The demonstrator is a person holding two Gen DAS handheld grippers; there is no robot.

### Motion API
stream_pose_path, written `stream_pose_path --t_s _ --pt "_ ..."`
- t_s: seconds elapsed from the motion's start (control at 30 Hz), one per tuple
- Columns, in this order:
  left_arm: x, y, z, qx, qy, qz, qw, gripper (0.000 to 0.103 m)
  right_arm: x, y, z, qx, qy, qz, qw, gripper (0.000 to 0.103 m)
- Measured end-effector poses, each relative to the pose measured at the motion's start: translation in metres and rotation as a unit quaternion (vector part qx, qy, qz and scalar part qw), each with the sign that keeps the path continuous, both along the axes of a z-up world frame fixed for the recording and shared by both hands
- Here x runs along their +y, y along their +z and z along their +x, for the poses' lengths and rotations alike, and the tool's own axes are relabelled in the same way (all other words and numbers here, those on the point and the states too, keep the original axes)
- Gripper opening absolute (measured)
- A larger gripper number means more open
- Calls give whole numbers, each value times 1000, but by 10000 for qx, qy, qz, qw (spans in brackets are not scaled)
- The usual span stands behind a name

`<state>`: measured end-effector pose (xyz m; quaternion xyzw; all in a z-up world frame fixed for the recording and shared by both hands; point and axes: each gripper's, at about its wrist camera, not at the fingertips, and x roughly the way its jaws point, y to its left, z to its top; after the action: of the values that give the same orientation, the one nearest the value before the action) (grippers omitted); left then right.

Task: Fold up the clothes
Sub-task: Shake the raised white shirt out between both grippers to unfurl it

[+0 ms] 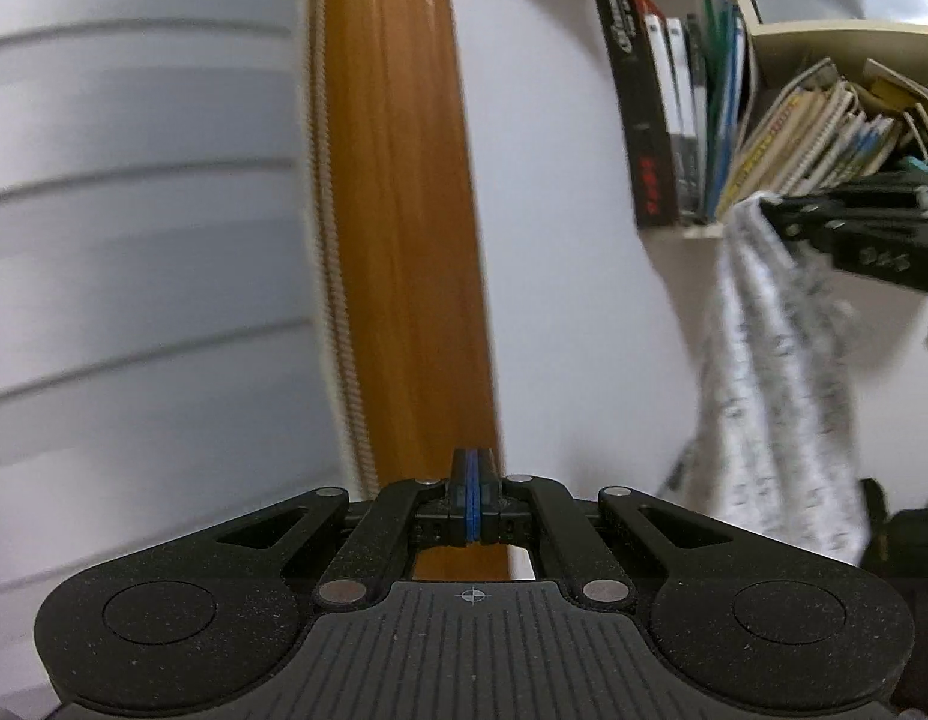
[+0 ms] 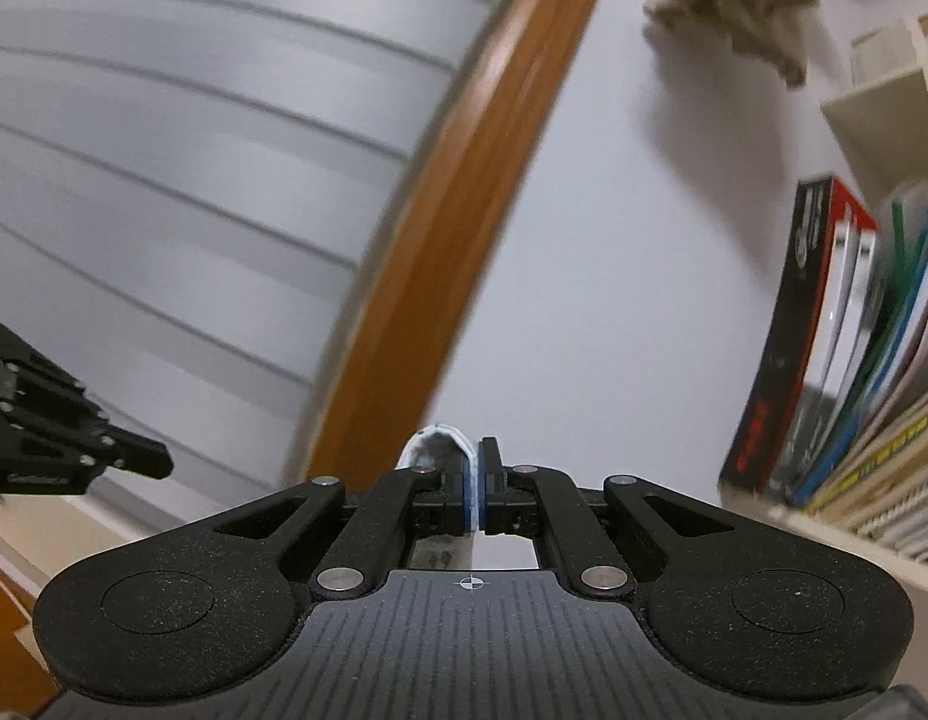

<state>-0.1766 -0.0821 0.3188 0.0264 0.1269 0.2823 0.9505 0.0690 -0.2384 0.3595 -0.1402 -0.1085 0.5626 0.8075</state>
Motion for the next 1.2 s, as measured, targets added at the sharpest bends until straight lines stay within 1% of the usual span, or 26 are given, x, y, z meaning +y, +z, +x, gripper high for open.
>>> stream_pose_path --t_s 0.07,0.17,0.23,0.3,0.37,0.4,0.43,0.47,0.53,0.57,0.63,0.7,0.77,0.87,0.93,1.0,1.03,1.07,1.13,1.2 --pt "-6 -5 6 33 -129 -75 9999 1 3 -9 6 66 -54 -60 9999 3" --pt "-25 -4 20 55 -393 -143 9991 1 2 -18 9 119 -137 -85 9998 3" --pt "-42 -1 24 -4 -583 -185 9981 1 -3 -15 8 109 -160 -40 9998 3" --pt "-59 2 26 -80 -768 -279 9966 6 -10 -9 6 95 -162 39 9998 3" --pt "-79 0 26 -171 -944 -389 9946 8 -17 -1 3 91 -152 135 9998 3" --pt "-89 -4 28 -204 -1022 -430 9936 10 -21 3 1 92 -146 182 9997 3" --pt "-100 -8 31 -238 -1101 -470 9925 17 -24 7 -1 90 -150 217 9996 3" --pt "-110 -13 34 -269 -1173 -509 9914 28 -27 9 -3 82 -170 227 9996 3" --pt "-129 -29 41 -304 -1264 -570 9899 36 -29 10 -8 76 -221 222 9995 3" --pt "-138 -38 44 -316 -1306 -605 9891 36 -30 10 -10 74 -252 213 9994 3" --pt "-151 -56 52 -263 -1326 -684 9885 36 -29 9 -12 77 -319 173 9993 3" --pt "-162 -72 61 -130 -1189 -643 9907 36 -27 8 -12 80 -382 130 9992 3" --pt "-170 -85 72 45 -940 -422 9947 40 -26 8 -12 95 -436 108 9989 3" --pt "-179 -102 92 221 -605 -271 9976 42 -23 9 -9 173 -521 131 9984 3" --pt "-184 -112 103 303 -457 -201 9983 42 -22 9 -6 236 -579 144 9979 3" --pt "-187 -121 114 397 -325 -41 9987 33 -20 7 -4 277 -627 131 9976 3" --pt "-188 -125 118 440 -274 49 9986 19 -20 6 -3 282 -646 122 9974 3" --pt "-187 -127 118 457 -299 81 9985 9 -20 5 -2 284 -657 111 9974 3" --pt "-181 -127 111 441 -360 81 9983 5 -22 5 2 282 -677 108 9972 3" --pt "-173 -126 99 384 -424 39 9984 4 -26 4 6 281 -701 119 9971 3"
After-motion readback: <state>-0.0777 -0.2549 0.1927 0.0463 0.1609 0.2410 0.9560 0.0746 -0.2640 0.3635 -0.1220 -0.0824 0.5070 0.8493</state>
